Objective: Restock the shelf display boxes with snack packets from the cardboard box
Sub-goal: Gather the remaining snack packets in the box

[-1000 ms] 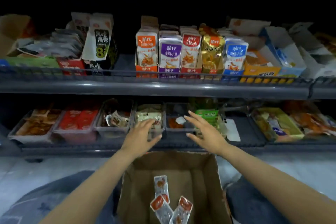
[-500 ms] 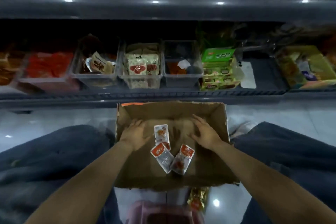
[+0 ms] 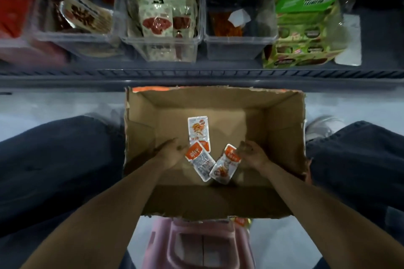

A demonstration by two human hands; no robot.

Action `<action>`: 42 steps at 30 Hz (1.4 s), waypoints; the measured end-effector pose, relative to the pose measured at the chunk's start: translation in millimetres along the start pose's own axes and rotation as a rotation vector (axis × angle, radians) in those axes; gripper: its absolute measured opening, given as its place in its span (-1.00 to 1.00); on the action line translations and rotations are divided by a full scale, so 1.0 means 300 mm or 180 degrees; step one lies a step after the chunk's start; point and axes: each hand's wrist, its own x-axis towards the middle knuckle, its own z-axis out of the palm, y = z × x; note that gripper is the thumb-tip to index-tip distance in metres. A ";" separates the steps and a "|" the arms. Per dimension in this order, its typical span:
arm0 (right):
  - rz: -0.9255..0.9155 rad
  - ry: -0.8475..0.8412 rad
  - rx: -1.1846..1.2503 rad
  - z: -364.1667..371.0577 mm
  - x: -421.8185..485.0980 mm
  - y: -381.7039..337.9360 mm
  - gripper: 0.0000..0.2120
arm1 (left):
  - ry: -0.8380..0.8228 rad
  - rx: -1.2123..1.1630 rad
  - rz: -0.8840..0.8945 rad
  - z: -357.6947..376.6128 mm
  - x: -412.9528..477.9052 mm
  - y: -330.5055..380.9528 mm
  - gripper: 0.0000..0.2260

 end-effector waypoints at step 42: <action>0.0650 0.0217 0.3046 0.226 0.117 -0.093 -0.89 | 0.0862 -0.2086 -0.0478 0.098 0.193 0.087 -0.86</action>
